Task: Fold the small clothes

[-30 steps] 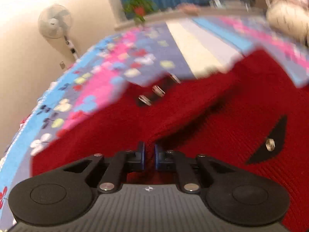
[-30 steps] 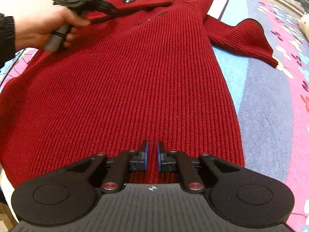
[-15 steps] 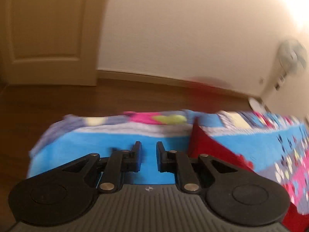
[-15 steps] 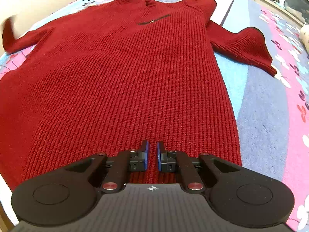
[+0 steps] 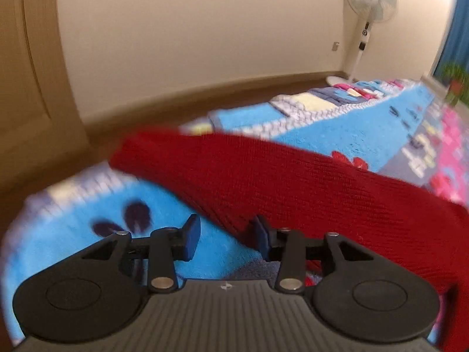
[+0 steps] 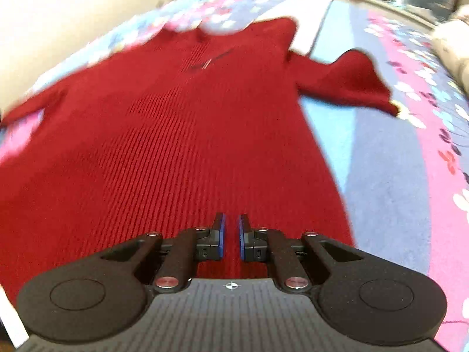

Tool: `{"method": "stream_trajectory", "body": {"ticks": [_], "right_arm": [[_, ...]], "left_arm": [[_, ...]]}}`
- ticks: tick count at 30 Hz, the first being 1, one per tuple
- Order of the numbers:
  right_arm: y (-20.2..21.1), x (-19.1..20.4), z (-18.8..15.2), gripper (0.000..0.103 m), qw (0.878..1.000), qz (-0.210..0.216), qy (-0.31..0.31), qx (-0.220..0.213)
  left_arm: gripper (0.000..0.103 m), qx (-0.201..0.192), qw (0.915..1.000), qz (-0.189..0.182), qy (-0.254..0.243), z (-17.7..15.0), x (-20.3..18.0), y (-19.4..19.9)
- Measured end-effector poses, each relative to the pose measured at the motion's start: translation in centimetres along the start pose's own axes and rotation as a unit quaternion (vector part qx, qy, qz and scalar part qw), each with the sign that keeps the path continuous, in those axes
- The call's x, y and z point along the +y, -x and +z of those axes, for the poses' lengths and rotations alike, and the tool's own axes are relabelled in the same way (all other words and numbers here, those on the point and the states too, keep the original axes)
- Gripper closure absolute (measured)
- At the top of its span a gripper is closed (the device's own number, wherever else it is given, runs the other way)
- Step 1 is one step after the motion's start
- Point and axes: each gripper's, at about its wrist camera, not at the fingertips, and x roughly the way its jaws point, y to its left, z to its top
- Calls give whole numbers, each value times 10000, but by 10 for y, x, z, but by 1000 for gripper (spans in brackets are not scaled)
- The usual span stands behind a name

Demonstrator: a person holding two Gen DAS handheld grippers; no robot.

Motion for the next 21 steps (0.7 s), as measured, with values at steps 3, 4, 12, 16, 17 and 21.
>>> {"method": "stream_trajectory", "body": {"ticks": [3, 4, 12, 16, 17, 21], "right_arm": [[11, -26, 11, 99, 9959, -4, -736, -523], [13, -35, 15, 99, 9928, -11, -965, -708], [-52, -133, 63, 74, 9387, 185, -3178, -1326], [-105, -150, 84, 73, 9221, 253, -3698, -1112], [-114, -151, 88, 72, 9199, 241, -3765, -1068], [-129, -155, 105, 84, 9165, 83, -3824, -1168]], "left_arm": [[56, -218, 9987, -121, -446, 0, -20, 14], [56, -179, 9985, -227, -466, 0, -24, 15], [56, -280, 9948, -713, -672, -2, -37, 29], [56, -445, 9908, -838, -969, -1, -48, 33], [56, -504, 9893, -876, -1049, -1, -51, 35], [56, -729, 9841, -1011, -1268, -2, -60, 45]]}}
